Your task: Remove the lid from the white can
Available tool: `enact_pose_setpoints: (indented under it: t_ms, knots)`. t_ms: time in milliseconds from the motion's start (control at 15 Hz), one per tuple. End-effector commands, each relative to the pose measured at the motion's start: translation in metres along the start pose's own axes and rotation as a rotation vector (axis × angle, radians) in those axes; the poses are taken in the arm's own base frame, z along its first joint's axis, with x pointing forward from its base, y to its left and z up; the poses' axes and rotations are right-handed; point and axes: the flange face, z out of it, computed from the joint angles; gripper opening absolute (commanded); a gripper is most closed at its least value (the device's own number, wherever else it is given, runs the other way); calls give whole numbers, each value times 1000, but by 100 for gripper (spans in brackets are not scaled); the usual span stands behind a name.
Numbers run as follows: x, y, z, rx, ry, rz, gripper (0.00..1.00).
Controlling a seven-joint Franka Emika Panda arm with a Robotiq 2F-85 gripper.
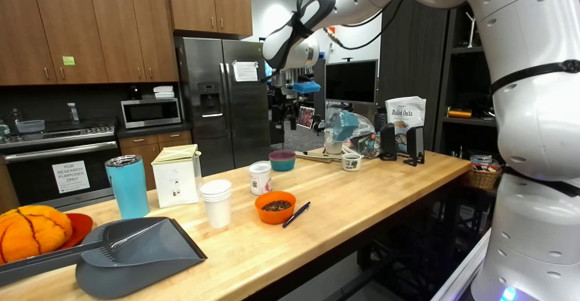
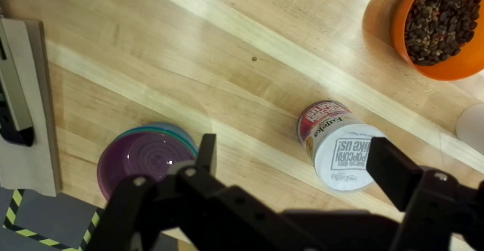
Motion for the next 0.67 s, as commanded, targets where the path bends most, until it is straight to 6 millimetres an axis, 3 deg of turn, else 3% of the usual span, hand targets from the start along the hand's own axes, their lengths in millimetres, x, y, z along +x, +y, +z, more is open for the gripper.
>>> enact_pose_setpoints:
  t_ms: [0,600]
  knots:
    - [18,-2,7,-1,11,-79,100]
    - [42,-5,38,45,29,-231,100]
